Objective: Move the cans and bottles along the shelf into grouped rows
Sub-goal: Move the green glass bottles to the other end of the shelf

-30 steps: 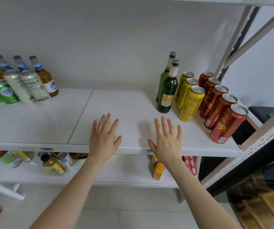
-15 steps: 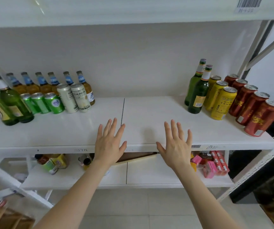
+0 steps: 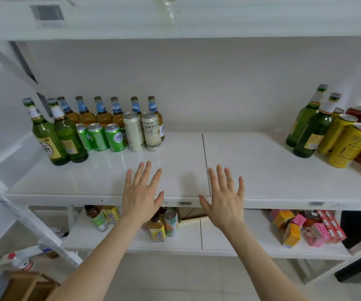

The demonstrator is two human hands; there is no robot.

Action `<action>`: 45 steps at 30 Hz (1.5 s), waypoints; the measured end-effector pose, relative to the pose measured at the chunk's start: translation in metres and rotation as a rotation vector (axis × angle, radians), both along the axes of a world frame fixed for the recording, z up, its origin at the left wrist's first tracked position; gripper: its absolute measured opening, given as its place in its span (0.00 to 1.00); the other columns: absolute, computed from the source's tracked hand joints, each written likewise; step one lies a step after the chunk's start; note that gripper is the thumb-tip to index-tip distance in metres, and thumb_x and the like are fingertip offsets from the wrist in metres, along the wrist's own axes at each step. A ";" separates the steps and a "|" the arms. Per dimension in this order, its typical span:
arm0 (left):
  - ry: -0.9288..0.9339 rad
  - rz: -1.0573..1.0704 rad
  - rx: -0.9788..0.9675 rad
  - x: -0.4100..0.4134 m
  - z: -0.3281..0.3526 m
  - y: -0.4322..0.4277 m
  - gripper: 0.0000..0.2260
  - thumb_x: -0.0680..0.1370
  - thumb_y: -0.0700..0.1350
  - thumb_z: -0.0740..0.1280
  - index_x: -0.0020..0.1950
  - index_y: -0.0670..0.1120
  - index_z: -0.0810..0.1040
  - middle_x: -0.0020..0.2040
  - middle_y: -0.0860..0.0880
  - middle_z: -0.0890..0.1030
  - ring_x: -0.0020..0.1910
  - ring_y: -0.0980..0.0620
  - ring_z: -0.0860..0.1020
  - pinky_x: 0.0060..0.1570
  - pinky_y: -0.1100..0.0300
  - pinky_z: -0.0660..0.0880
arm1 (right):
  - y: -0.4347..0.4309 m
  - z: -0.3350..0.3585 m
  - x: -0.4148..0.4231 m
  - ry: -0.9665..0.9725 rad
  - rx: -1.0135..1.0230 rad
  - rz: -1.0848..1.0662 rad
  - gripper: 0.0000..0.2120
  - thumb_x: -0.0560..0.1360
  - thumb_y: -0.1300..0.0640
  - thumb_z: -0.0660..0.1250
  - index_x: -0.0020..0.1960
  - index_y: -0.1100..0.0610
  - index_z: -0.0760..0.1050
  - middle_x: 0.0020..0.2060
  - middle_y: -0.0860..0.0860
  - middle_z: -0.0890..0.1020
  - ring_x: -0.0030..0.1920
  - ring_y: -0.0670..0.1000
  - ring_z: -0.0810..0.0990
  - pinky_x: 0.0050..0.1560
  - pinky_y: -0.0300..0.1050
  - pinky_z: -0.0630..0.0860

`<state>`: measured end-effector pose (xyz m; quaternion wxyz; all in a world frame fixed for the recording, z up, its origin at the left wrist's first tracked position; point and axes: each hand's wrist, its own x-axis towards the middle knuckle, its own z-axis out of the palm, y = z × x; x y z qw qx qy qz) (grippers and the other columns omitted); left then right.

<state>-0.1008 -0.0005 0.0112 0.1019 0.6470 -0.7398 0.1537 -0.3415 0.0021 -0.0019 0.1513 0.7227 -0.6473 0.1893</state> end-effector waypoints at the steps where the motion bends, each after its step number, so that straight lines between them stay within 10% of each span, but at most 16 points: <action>1: -0.003 -0.001 0.004 0.014 0.000 0.000 0.29 0.78 0.58 0.64 0.77 0.49 0.65 0.79 0.40 0.61 0.78 0.40 0.58 0.74 0.38 0.56 | -0.001 0.000 0.015 0.001 0.002 0.002 0.39 0.71 0.41 0.71 0.75 0.57 0.67 0.74 0.58 0.70 0.73 0.61 0.69 0.71 0.64 0.54; 33: 0.084 0.122 -0.120 0.435 -0.009 -0.096 0.33 0.74 0.58 0.70 0.74 0.43 0.66 0.71 0.37 0.72 0.71 0.37 0.70 0.68 0.37 0.68 | -0.142 0.003 0.435 -0.143 0.040 0.111 0.38 0.74 0.35 0.53 0.77 0.57 0.64 0.75 0.57 0.68 0.75 0.59 0.66 0.73 0.64 0.59; 45: 1.005 -0.066 0.152 0.445 -0.025 -0.174 0.36 0.74 0.51 0.74 0.76 0.51 0.58 0.70 0.54 0.71 0.67 0.55 0.71 0.64 0.61 0.72 | -0.210 0.013 0.477 -0.754 0.191 0.389 0.37 0.76 0.42 0.68 0.78 0.53 0.57 0.72 0.51 0.71 0.70 0.52 0.70 0.67 0.53 0.70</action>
